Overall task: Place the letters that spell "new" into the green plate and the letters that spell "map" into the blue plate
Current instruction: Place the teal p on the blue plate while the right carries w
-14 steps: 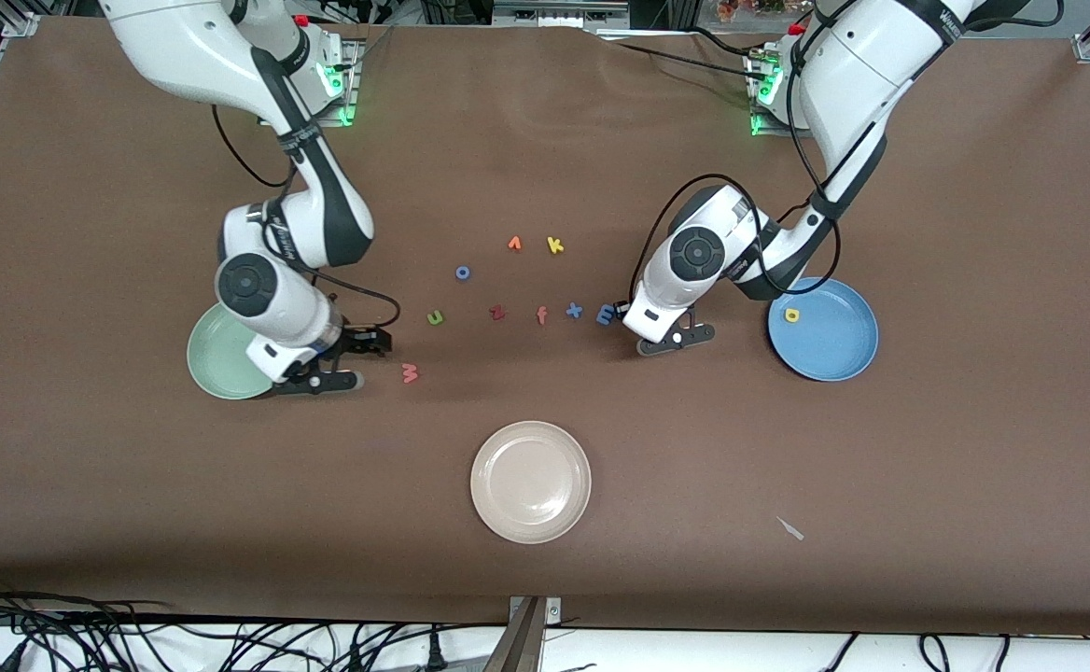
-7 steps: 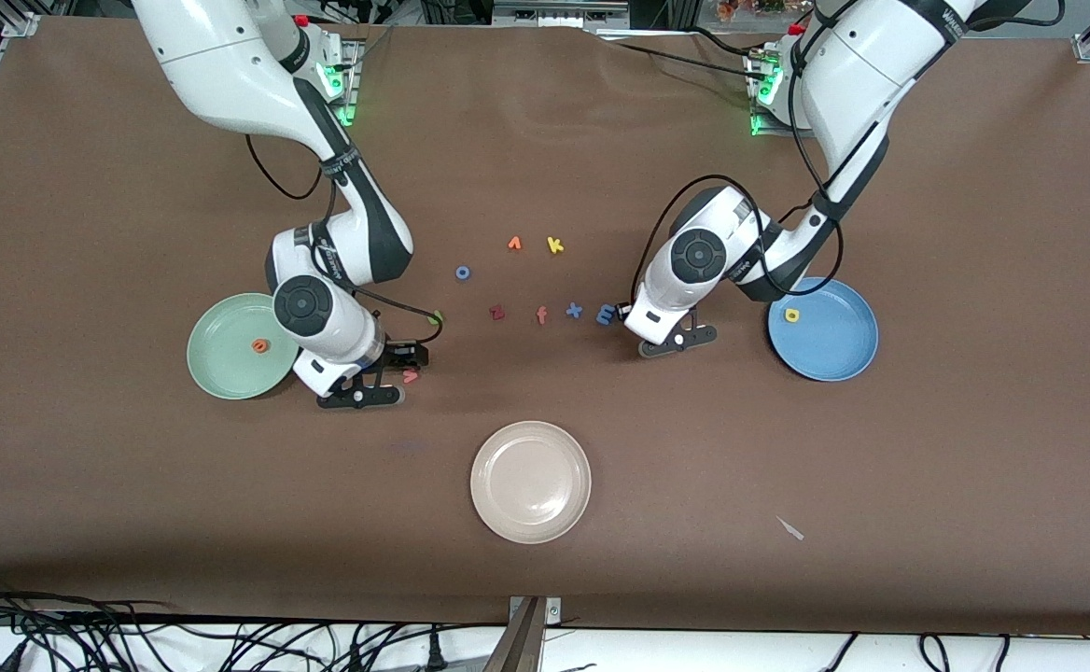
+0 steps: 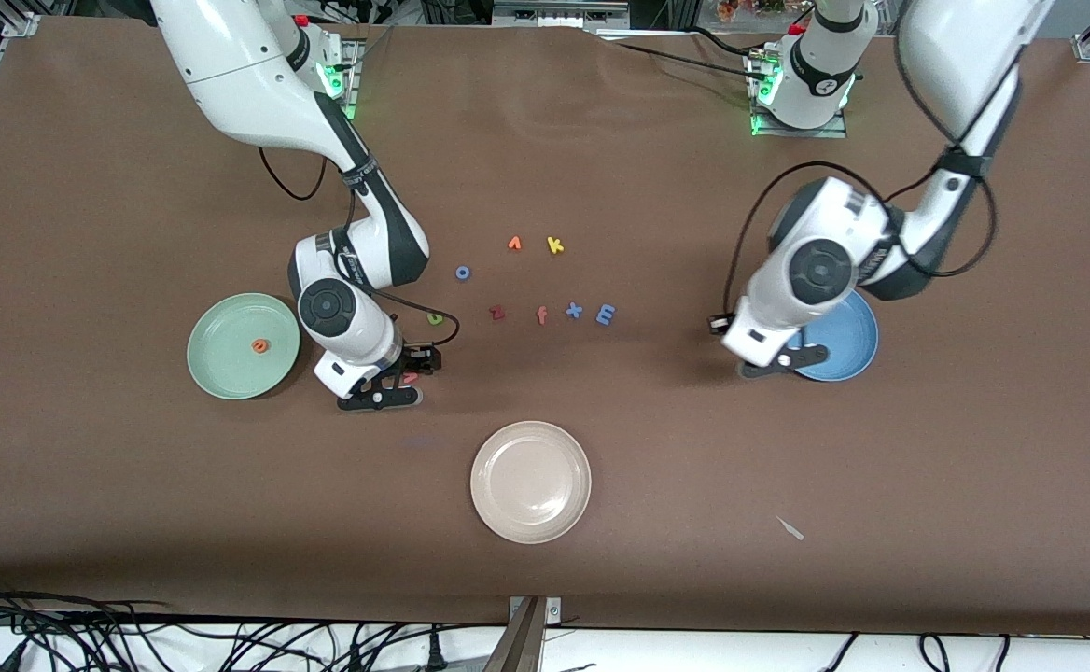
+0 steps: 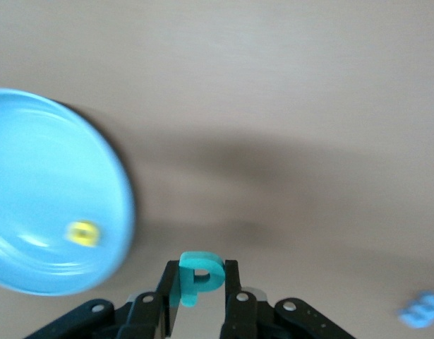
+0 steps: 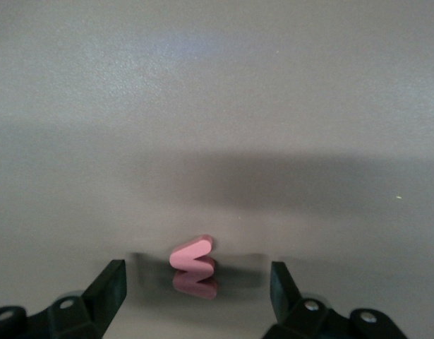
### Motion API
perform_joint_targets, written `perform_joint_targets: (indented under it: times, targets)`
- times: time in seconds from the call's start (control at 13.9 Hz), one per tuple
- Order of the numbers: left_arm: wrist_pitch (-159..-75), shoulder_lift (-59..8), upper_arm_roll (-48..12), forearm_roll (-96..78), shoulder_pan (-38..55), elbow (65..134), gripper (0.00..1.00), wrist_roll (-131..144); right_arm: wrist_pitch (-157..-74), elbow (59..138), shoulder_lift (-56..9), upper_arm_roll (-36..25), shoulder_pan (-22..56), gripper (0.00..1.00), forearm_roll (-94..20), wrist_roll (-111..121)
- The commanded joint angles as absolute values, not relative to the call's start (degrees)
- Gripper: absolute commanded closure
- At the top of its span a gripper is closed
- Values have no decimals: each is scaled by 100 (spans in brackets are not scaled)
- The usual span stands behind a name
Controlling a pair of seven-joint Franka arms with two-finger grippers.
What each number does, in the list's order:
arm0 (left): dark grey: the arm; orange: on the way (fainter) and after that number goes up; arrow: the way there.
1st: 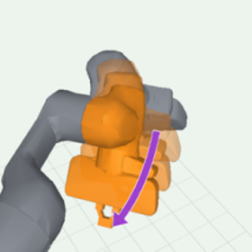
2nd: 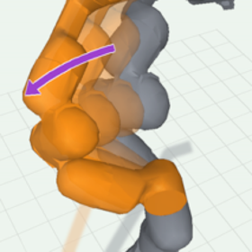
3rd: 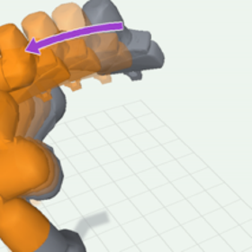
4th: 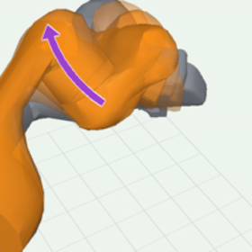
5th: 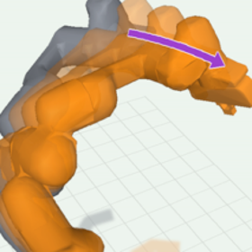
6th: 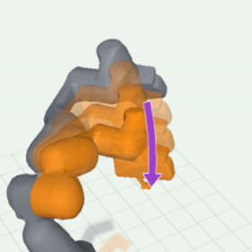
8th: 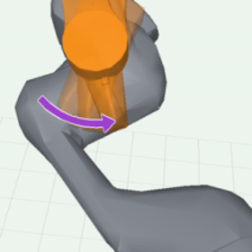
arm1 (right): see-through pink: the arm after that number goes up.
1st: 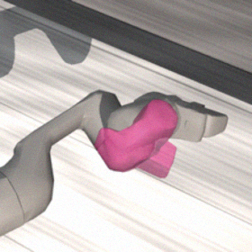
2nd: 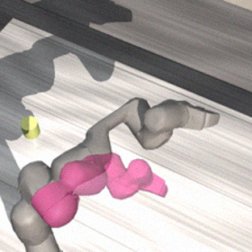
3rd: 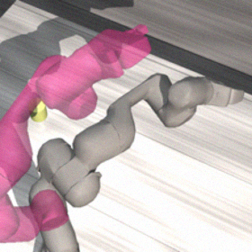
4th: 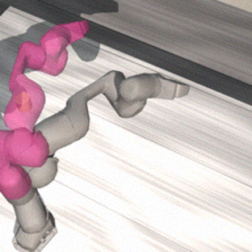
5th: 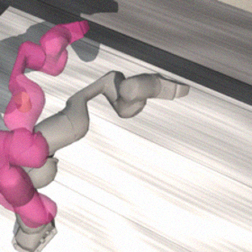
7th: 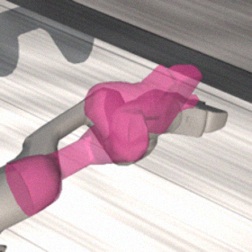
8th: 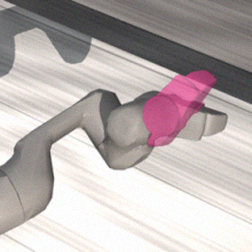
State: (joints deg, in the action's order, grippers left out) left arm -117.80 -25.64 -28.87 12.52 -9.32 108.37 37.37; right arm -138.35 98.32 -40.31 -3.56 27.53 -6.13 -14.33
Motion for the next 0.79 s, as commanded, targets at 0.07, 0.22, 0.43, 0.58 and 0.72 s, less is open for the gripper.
perform_joint_targets:
  times: [0.07,0.22,0.43,0.58,0.72]
  targets:
    - [-11479,-2548,-2997,1380,-1984,11012,87,2175,-13852,9685,-4148,-369,2795,41,-668,-1459]
    - [-11487,-2715,-2971,1450,-2397,11030,87,1559,-13852,9686,-4157,-369,2795,48,-659,-1450]
    - [-11636,-3049,-2962,1555,-2707,11039,87,1195,-13852,9686,-4157,-369,2795,76,-642,-1468]
    - [-11689,-3251,-2953,1775,-2716,11057,84,1195,-13852,9668,-4157,-369,2786,93,-668,-1459]
    - [-11742,-3296,-2944,1784,-2716,11057,56,1195,-13790,9555,-4148,-369,2777,100,-703,-1406]
